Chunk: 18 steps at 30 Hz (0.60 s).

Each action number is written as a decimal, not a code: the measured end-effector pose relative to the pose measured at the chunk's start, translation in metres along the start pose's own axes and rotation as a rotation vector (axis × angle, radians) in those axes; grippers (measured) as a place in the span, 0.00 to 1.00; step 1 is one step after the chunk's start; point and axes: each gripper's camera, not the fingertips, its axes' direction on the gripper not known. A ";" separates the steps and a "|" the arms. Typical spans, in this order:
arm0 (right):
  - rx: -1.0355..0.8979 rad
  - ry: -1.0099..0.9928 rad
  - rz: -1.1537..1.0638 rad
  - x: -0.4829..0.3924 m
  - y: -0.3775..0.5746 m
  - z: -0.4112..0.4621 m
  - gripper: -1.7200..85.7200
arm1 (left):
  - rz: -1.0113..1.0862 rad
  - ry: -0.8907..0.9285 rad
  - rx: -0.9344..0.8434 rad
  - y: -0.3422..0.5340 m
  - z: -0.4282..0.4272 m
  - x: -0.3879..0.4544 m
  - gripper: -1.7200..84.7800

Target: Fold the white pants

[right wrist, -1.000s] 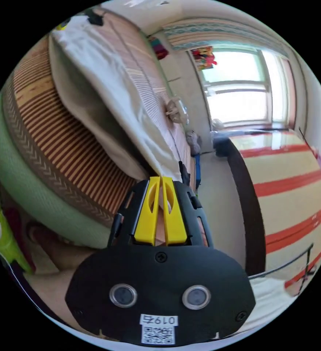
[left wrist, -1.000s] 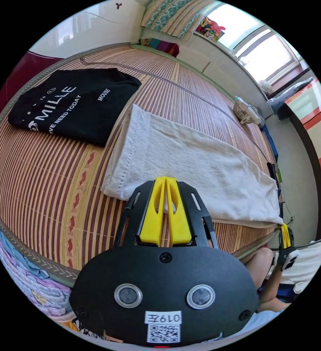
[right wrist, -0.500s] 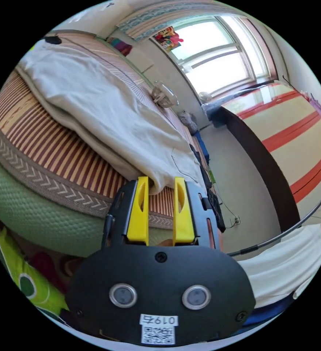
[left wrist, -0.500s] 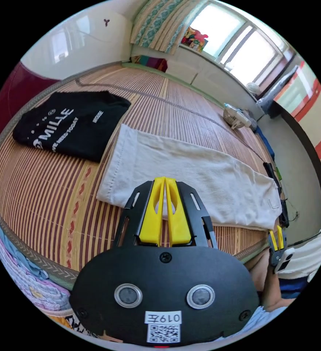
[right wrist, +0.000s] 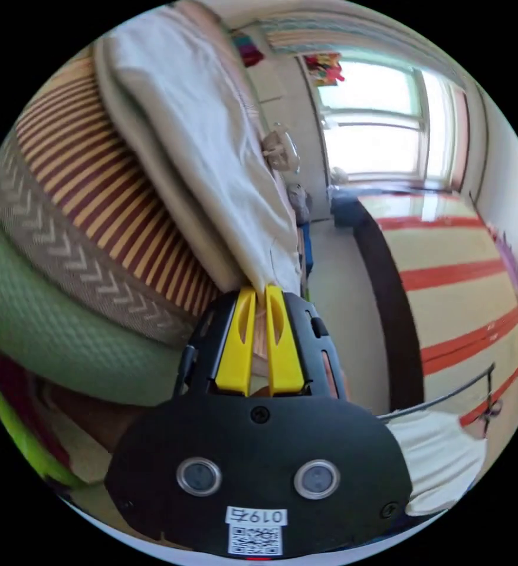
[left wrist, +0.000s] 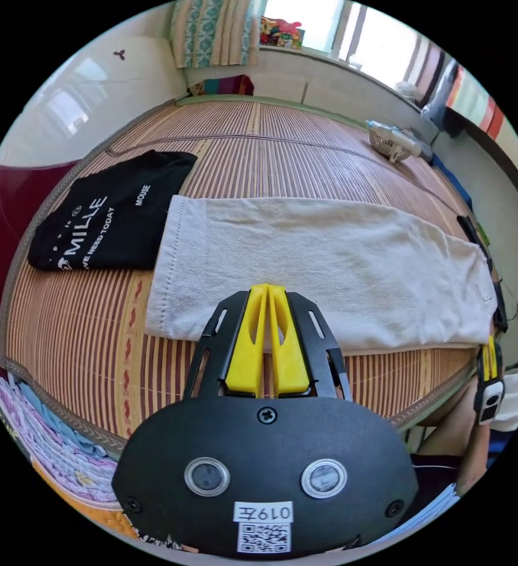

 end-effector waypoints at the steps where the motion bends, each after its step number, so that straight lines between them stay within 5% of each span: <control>1: 0.025 0.008 -0.081 -0.001 0.005 -0.003 0.04 | -0.002 0.001 -0.004 0.000 0.001 0.001 0.03; 8: 0.175 0.136 -0.476 -0.045 0.035 -0.016 0.03 | -0.031 0.076 -0.017 0.004 0.007 -0.007 0.03; 18: 0.166 0.118 -0.146 -0.023 0.019 -0.045 0.09 | -0.053 0.078 0.020 0.015 0.006 -0.008 0.03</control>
